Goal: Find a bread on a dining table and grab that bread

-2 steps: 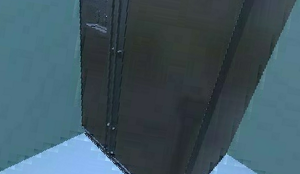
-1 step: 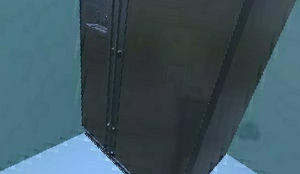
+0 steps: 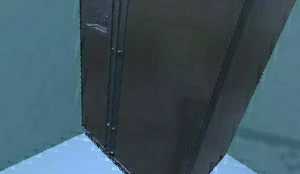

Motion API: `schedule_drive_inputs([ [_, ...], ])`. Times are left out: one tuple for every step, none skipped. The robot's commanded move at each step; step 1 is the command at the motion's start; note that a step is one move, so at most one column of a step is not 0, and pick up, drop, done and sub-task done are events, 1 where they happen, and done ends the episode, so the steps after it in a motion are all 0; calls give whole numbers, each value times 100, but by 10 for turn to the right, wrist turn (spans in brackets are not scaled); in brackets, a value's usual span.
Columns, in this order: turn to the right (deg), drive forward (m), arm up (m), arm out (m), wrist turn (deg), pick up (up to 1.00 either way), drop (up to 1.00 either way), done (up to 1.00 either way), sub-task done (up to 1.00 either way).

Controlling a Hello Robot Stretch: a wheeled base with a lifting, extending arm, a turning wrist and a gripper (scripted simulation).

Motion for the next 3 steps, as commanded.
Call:
schedule_drive_inputs([
  [0,0,0,0,450,0,0,0,0],
  [0,0,0,0,450,0,0,0,0],
  [0,0,0,0,450,0,0,0,0],
])
